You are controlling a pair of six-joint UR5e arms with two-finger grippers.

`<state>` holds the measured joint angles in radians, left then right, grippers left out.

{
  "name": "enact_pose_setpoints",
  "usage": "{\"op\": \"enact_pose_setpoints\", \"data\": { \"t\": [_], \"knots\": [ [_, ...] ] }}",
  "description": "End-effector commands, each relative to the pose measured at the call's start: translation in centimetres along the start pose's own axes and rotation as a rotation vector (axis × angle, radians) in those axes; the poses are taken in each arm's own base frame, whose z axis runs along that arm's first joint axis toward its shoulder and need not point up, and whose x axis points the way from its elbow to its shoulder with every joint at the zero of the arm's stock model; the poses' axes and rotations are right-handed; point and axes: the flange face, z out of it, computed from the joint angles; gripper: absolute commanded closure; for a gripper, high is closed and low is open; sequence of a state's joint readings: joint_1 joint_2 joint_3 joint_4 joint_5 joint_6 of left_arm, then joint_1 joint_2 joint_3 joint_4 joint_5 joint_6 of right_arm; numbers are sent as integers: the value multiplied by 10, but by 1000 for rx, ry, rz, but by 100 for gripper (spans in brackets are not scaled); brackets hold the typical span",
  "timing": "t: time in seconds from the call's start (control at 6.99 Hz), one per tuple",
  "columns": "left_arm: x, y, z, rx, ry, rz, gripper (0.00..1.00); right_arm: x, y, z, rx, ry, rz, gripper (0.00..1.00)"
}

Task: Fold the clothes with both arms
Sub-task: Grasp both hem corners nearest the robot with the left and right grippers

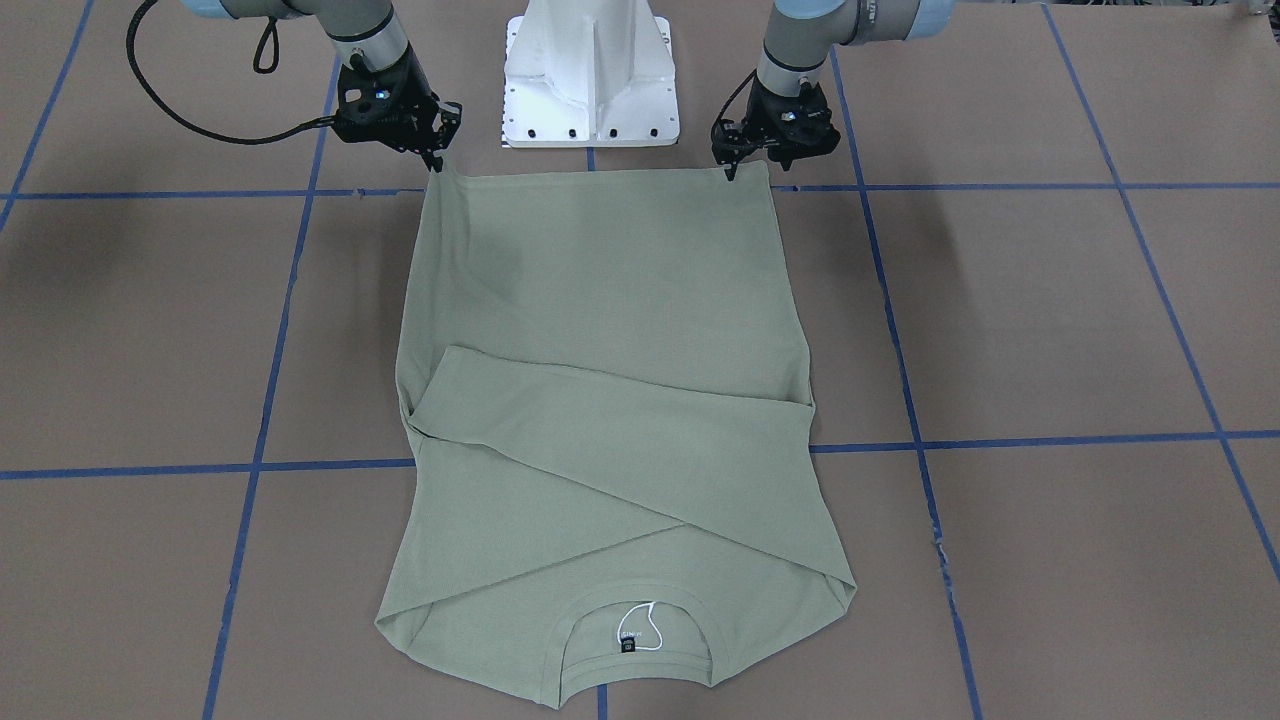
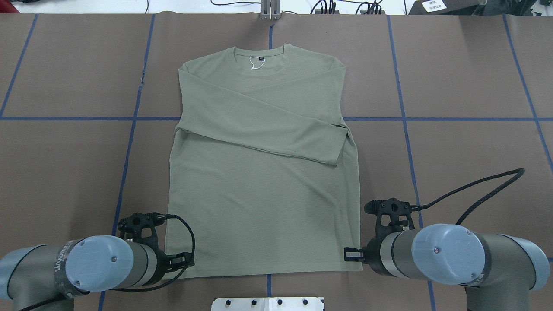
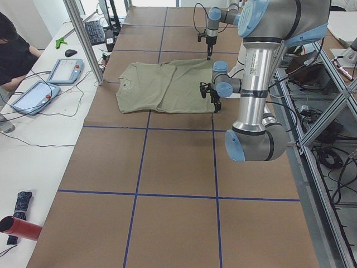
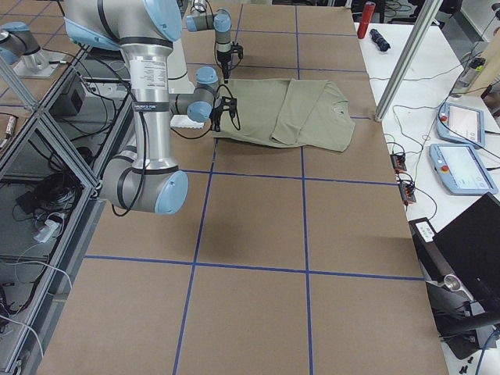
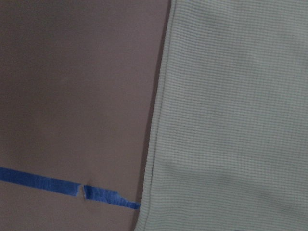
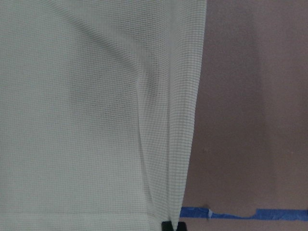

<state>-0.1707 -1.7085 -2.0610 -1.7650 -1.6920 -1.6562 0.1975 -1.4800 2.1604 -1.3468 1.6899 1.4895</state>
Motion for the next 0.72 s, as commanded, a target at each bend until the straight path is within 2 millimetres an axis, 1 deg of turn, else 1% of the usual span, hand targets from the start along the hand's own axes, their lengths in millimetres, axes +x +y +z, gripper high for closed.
{"op": "enact_pose_setpoints", "data": {
  "t": [0.0, 0.14, 0.57],
  "knots": [
    [-1, 1, 1, 0, 6, 2, 18, 0, 0, 0, 0, 2, 0, 100],
    [0, 1, 2, -2, 7, 3, 21, 0, 0, 0, 0, 1, 0, 100],
    [-2, 1, 8, -3, -5, 1, 22, 0, 0, 0, 0, 1, 0, 100]
  ]
}}
